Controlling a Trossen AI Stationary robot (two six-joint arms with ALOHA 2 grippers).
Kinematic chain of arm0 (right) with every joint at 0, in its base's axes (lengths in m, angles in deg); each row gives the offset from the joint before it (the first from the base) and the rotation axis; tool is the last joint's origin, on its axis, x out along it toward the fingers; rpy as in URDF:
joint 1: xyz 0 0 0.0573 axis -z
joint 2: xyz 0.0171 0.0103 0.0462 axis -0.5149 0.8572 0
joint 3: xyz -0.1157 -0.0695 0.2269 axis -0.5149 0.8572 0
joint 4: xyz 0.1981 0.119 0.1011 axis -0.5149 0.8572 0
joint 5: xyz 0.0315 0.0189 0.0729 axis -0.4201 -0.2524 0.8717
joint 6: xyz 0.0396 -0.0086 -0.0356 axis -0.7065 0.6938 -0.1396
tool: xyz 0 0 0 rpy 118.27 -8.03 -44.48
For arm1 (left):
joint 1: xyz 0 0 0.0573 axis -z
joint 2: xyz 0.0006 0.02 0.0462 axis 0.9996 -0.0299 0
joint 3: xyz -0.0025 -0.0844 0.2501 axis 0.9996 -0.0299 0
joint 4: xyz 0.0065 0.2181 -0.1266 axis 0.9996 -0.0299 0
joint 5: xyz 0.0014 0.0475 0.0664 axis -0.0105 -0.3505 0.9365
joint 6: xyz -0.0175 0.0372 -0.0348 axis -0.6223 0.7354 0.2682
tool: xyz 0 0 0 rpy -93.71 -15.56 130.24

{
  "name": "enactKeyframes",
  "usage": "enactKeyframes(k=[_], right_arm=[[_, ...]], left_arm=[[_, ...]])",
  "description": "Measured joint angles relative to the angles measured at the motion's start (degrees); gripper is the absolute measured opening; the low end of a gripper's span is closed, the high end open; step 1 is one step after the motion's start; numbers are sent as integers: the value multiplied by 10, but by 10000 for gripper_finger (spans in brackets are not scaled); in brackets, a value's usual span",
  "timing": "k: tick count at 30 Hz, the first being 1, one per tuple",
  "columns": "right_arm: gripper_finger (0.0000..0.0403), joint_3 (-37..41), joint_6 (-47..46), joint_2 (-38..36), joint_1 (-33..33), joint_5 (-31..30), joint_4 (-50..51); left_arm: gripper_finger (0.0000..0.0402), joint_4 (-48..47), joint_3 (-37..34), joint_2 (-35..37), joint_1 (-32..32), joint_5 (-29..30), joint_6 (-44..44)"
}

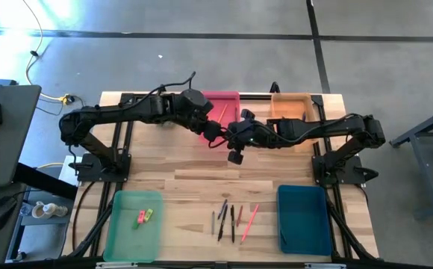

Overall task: Sort crayons/erasers/pens/pencils in bins
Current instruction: Put the red eraser into the light green bin

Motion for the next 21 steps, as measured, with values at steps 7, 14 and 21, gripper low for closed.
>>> enactKeyframes(k=[7, 14, 21], right_arm=[[51, 0, 0, 0, 0, 0, 1], [51, 0, 0, 0, 5, 1, 2], [51, 0, 2, 0, 12, 3, 4]], left_arm=[[96, 9, 0, 0, 0, 0, 9], [35, 11, 0, 0, 1, -9, 26], [6, 12, 0, 0, 1, -5, 51]])
